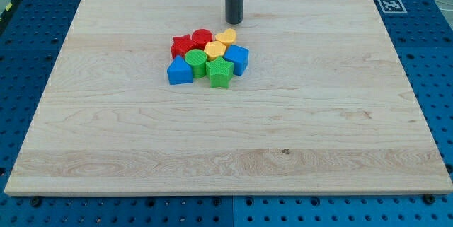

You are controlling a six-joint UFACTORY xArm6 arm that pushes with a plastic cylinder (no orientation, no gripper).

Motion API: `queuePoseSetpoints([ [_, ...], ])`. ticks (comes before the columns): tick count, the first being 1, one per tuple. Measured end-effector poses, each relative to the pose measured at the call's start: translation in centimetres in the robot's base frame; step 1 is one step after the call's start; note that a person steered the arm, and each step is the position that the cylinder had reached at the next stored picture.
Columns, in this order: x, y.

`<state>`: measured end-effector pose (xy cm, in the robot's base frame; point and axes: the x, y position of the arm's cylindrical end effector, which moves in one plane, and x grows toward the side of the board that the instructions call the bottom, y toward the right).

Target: Move your arm down

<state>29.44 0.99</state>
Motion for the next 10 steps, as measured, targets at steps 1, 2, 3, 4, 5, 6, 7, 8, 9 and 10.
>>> queuePoseSetpoints([
  [1,0.0,0.2],
  [2,0.0,0.3],
  [3,0.0,0.6],
  [4,0.0,0.7],
  [5,0.0,0.7],
  [6,1.7,0.7],
  [7,2.6,0.2],
  [8,3.0,0.7],
  [9,3.7,3.5],
  [10,5.3,4.3],
])
